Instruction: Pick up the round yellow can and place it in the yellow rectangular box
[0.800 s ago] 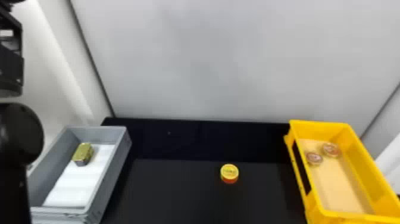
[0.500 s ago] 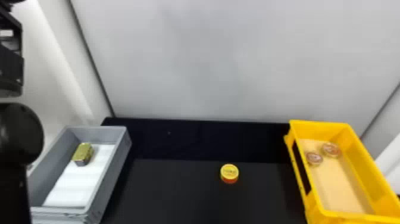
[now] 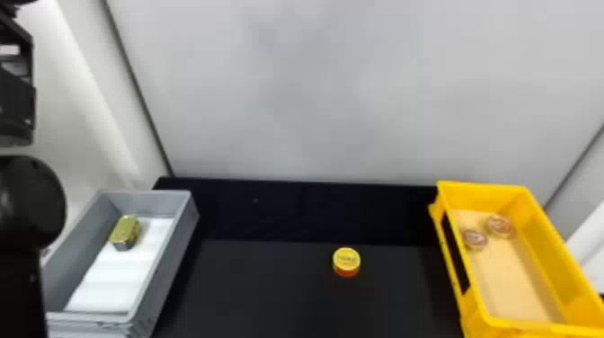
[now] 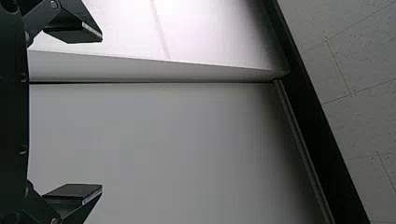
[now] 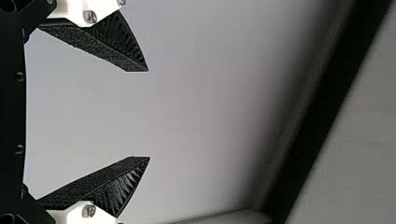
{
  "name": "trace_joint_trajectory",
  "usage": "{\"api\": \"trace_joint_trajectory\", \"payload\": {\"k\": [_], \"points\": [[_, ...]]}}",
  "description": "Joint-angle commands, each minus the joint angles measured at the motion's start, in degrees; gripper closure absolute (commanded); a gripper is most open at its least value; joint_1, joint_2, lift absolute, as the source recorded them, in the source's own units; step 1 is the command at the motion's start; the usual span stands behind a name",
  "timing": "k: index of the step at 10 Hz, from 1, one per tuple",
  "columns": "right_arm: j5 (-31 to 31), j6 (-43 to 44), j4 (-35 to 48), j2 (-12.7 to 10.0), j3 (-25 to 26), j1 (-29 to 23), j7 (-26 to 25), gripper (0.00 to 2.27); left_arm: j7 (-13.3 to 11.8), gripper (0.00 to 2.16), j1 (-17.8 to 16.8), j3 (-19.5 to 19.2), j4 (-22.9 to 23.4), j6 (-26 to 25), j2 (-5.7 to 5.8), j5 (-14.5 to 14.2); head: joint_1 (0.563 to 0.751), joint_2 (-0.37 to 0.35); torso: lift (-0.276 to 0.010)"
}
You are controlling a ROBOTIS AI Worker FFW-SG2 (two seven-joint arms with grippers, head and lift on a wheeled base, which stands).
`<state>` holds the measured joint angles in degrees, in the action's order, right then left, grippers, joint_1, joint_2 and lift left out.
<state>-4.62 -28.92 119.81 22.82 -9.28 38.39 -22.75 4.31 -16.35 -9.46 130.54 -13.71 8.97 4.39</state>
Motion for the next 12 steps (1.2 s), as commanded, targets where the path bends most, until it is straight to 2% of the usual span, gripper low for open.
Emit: {"api": "trace_joint_trajectory", "payload": {"k": [1,2,3,4,5,6,7,8,10,12], "points": [[-4.88,-20.94,-1.25,-3.13,3.21,0.54,2.98,0.13,0.00,0.14,0.00,0.05,0.07,-0.09,-0.18,0.00,0.663,0.054,0.000],[-3.21,-26.92,-3.62,-4.10,3.65,0.45,10.36,0.14,0.00,0.14,0.00,0.05,0.07,-0.18,-0.18,0.00,0.663,0.054,0.000],[-1.18,-30.44,-6.35,-4.10,2.60,-0.16,17.66,0.14,0.00,0.14,0.00,0.14,0.07,-0.18,-0.18,0.00,0.663,0.054,0.000],[3.47,-32.99,-9.86,-4.18,1.19,-0.34,29.26,0.14,-0.09,0.14,0.00,0.22,0.07,-0.27,-0.27,0.00,0.663,0.054,0.000],[10.77,-35.89,-13.11,-4.18,-1.01,-0.42,42.71,0.13,0.00,0.14,0.00,0.40,0.07,-0.27,-0.44,0.00,0.663,0.054,0.000],[21.85,-35.89,-16.98,-5.06,-3.29,-0.86,58.10,0.13,-0.09,0.14,0.00,0.49,-0.02,-0.27,-0.71,0.00,0.663,0.054,0.000],[31.79,-33.07,-20.58,-7.17,-3.82,-2.36,69.62,0.13,0.00,0.14,0.00,0.58,-0.02,-0.18,-0.80,0.00,0.663,0.054,0.000],[30.82,-31.58,-22.69,-7.79,-4.35,-4.20,69.53,0.12,0.00,0.14,0.00,0.58,-0.02,-0.09,-1.06,0.00,0.663,0.054,0.000],[27.22,-29.29,-28.49,-10.77,-1.18,-9.04,66.54,0.12,0.00,0.14,0.09,0.58,-0.19,0.08,-1.32,0.00,0.663,0.054,0.000],[25.81,-27.62,-36.93,-12.62,-0.04,-10.71,65.49,0.12,0.00,0.14,0.09,0.58,-0.28,0.35,-1.76,-0.09,0.663,0.054,0.000]]}}
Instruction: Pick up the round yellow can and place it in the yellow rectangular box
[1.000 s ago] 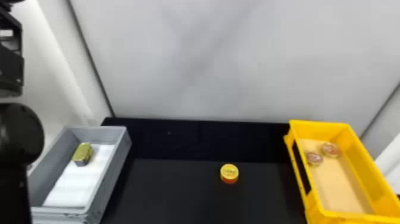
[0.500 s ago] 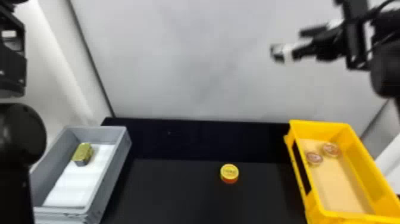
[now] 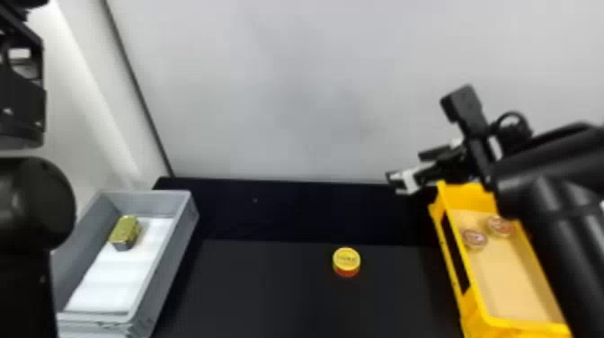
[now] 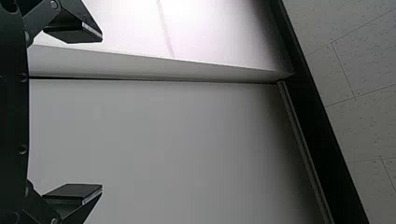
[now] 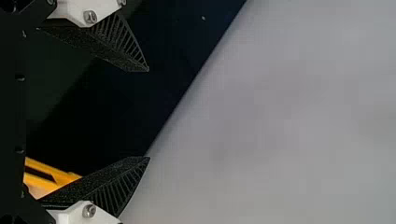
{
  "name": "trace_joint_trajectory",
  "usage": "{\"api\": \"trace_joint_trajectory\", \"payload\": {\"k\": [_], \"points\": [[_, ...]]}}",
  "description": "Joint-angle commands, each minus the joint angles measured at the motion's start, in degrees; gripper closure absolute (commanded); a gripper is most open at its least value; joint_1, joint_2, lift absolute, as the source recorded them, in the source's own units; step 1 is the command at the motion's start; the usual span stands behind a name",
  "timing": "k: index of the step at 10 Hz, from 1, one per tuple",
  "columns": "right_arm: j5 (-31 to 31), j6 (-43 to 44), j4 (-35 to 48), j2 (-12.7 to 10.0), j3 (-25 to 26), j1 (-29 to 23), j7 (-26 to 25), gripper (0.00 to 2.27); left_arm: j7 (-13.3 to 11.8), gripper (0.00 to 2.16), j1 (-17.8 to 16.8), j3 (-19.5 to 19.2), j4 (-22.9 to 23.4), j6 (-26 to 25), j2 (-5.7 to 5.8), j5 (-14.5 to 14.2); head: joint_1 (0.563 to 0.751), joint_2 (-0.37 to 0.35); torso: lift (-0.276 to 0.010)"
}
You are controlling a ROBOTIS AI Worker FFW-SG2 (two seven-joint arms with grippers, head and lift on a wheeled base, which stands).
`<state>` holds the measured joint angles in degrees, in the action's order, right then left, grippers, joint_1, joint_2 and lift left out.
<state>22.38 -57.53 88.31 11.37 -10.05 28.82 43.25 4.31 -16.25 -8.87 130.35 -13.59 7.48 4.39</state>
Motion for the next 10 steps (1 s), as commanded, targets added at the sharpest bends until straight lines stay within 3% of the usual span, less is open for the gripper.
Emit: {"api": "trace_joint_trajectory", "payload": {"k": [1,4,6,10], "points": [[-1.27,1.16,-8.76,-1.52,0.03,-1.31,-0.33,0.12,0.00,0.14,-0.10,0.08,-0.36,0.49,-0.53,-0.17,0.663,0.054,0.000],[-1.45,3.27,-16.50,-2.05,-2.09,-1.57,1.34,0.11,0.18,0.14,-0.10,0.34,-1.15,1.37,-1.06,-0.52,0.663,0.054,0.000],[-1.89,9.69,-25.64,-3.19,-4.64,0.54,4.33,0.11,0.18,0.14,-0.18,0.43,-1.32,1.90,-1.06,-0.61,0.663,0.054,0.000],[-6.90,20.25,-38.74,-5.92,-6.92,2.56,1.86,0.11,0.18,0.14,-0.27,0.78,-2.12,2.78,-0.97,-0.87,0.663,0.054,0.000]]}}
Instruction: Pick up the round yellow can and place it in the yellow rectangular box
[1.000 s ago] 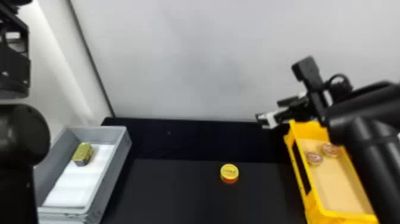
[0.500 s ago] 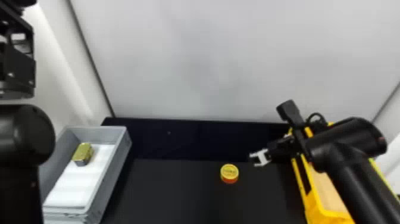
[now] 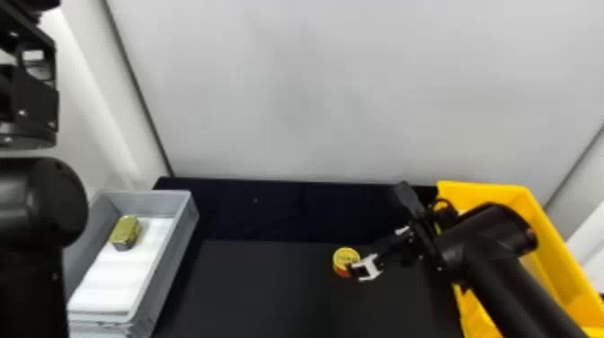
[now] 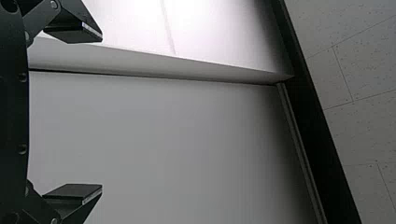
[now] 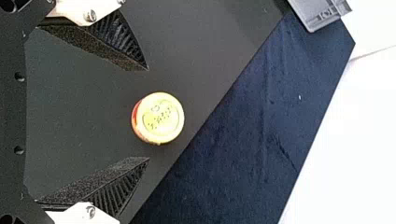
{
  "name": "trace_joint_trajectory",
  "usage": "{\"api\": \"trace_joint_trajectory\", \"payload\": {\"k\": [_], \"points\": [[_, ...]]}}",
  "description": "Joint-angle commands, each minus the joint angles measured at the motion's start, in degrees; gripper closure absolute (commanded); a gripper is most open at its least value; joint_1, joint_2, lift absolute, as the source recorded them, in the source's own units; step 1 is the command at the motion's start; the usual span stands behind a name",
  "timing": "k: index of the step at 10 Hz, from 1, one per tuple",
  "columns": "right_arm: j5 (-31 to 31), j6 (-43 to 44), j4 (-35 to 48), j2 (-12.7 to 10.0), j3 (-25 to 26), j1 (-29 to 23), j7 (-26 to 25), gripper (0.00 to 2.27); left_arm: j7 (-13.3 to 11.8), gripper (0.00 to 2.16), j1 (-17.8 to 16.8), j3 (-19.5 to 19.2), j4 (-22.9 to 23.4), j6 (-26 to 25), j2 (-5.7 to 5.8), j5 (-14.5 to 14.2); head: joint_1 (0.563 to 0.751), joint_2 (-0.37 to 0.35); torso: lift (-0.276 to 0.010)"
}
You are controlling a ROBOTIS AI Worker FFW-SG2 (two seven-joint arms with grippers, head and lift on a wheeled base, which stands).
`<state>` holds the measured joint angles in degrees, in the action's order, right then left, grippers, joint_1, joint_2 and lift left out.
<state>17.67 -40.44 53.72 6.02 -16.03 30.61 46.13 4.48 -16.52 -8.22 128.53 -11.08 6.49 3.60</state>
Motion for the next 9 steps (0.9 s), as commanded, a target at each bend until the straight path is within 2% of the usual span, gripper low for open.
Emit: {"api": "trace_joint_trajectory", "payload": {"k": [1,6,9], "points": [[-2.72,4.65,-5.29,-0.92,-1.21,0.86,-2.60,0.10,0.00,0.14,-0.01,0.22,-0.30,0.36,0.19,-0.17,0.663,0.054,0.000],[-5.62,12.83,-11.79,-1.53,-2.00,1.83,-11.57,0.04,0.00,0.14,-0.36,0.92,-0.91,0.97,0.10,-0.26,0.663,0.054,0.000],[-7.38,15.55,-12.58,-3.20,0.03,1.03,-14.65,0.02,0.00,0.14,-0.62,1.10,-0.91,1.06,0.19,-0.26,0.663,0.054,0.000]]}}
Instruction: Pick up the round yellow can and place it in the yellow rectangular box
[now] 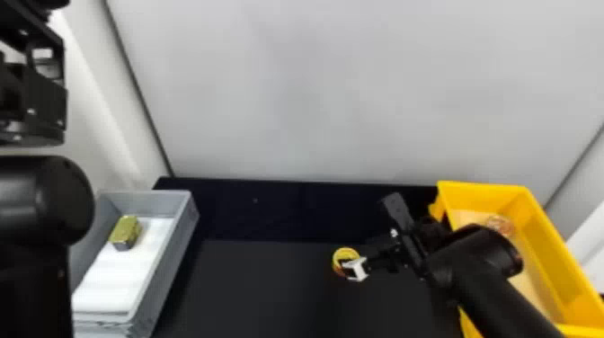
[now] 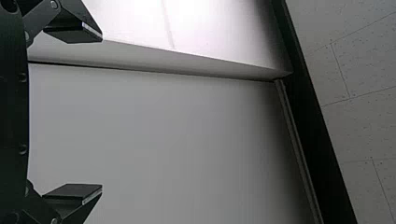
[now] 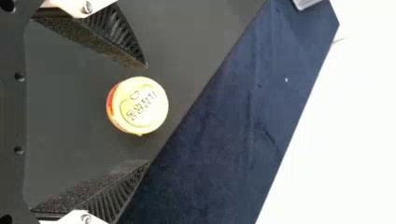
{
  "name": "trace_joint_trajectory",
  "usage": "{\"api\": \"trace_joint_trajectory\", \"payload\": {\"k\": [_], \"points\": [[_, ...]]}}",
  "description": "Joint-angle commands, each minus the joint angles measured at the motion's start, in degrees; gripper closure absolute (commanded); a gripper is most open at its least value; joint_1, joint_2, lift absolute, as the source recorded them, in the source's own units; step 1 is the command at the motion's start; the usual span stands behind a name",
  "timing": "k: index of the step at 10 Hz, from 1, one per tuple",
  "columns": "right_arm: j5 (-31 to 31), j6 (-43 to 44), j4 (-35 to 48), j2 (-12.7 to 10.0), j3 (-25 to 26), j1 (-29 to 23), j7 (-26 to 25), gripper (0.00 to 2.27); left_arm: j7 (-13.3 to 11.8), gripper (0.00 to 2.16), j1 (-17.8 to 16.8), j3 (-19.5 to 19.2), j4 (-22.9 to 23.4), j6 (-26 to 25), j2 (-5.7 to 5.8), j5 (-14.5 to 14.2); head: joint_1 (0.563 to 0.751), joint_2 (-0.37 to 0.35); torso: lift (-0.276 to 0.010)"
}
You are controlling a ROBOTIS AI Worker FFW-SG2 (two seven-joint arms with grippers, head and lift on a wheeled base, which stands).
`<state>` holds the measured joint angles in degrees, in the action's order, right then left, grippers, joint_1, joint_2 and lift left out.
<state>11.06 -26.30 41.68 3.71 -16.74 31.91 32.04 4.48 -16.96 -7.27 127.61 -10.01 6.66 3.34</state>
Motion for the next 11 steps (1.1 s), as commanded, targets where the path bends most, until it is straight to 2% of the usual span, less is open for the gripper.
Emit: {"api": "trace_joint_trajectory", "payload": {"k": [1,5,11], "points": [[-1.13,1.86,-1.16,-1.34,1.18,-0.44,-1.08,0.02,0.00,0.14,-0.27,0.14,0.01,-0.01,0.03,0.00,0.663,0.054,0.000],[-1.83,3.88,-5.20,-2.22,1.18,-0.27,-2.58,0.02,-0.09,0.14,-0.97,1.11,-0.78,0.43,0.03,0.00,0.663,0.054,0.000],[-1.83,6.17,-8.46,-2.13,3.29,0.44,-5.66,0.04,-0.09,0.14,-0.97,1.81,-1.75,1.57,-0.24,-0.26,0.663,0.054,0.000]]}}
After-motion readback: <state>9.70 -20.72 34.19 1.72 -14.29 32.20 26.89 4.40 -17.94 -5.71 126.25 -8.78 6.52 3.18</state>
